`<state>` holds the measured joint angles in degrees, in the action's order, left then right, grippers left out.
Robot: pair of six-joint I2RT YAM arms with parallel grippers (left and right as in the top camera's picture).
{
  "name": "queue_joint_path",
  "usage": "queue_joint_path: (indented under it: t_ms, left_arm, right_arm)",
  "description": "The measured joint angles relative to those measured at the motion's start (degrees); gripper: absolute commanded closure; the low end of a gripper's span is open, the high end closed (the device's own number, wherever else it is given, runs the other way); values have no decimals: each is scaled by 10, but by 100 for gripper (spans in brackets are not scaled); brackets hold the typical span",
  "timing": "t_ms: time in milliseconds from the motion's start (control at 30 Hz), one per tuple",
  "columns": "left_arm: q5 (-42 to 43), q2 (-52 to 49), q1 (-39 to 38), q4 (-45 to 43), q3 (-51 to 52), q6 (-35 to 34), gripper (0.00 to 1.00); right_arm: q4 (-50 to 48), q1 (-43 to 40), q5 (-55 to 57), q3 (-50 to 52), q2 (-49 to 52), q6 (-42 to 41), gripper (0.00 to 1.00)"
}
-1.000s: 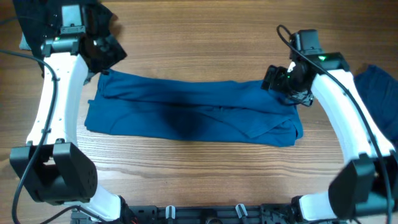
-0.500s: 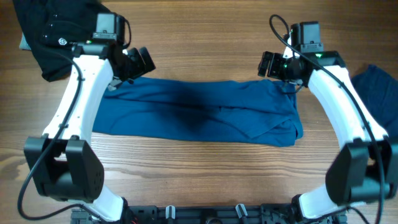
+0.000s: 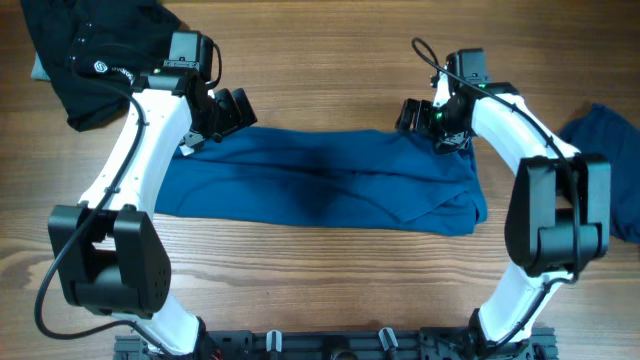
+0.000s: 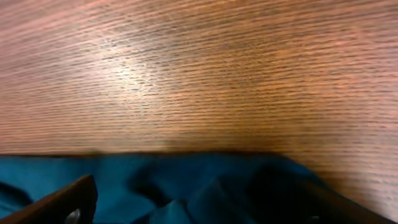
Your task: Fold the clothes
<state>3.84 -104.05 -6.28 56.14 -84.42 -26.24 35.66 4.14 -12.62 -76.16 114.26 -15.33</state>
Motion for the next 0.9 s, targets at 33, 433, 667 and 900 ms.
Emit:
queue_joint_path:
  t_ms: [33, 433, 667, 900]
  left_arm:
    - [0, 0, 0, 0, 0, 0, 0]
    - [0, 0, 0, -5, 0, 0, 0]
    - [0, 0, 0, -12, 0, 0, 0]
    - [0, 0, 0, -13, 0, 0, 0]
  right_arm:
    - [0, 0, 0, 0, 2, 3, 17]
    - [22, 0, 0, -8, 2, 0, 67]
    - [50, 0, 28, -15, -31, -11, 78]
    - [103, 0, 50, -19, -89, -17, 74]
